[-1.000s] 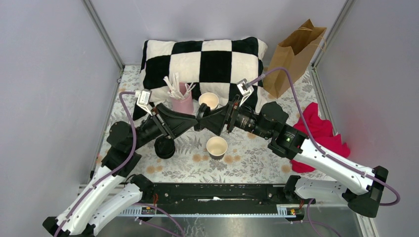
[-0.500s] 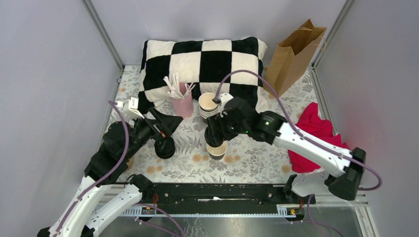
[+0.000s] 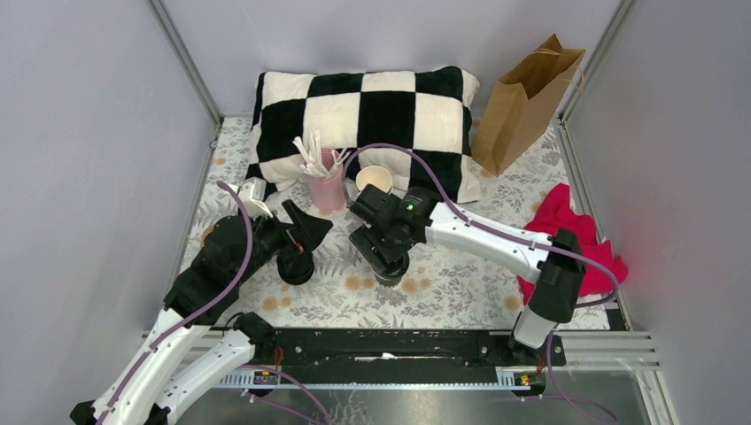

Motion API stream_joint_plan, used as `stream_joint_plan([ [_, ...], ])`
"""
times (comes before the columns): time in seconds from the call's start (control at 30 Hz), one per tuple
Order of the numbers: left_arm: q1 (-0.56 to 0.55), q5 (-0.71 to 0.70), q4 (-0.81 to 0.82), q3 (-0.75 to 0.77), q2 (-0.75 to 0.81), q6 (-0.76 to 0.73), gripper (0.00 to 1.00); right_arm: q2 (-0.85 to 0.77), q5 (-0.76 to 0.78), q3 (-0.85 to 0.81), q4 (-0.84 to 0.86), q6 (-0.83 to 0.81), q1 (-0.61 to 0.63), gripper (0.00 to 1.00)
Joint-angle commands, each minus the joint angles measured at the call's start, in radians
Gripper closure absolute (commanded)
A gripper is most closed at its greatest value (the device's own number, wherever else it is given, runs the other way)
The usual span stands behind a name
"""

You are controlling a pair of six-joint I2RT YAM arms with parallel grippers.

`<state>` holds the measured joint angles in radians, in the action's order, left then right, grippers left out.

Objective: Pack the takeout coffee

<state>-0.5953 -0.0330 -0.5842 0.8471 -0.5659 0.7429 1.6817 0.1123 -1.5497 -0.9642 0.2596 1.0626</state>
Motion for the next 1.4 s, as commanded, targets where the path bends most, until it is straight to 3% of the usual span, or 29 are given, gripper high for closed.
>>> stream_joint_plan([
  [0.0,-0.001,-0.003,0.023,-0.013,0.003,-0.036,0.04,0.037,0.031,-0.062,-0.077,-0.032,0.007,0.16],
  [1.37,-0.001,-0.033,0.004,-0.015,-0.016,-0.089,0.02,0.181,0.024,-0.177,-0.136,-0.077,0.005,0.13],
])
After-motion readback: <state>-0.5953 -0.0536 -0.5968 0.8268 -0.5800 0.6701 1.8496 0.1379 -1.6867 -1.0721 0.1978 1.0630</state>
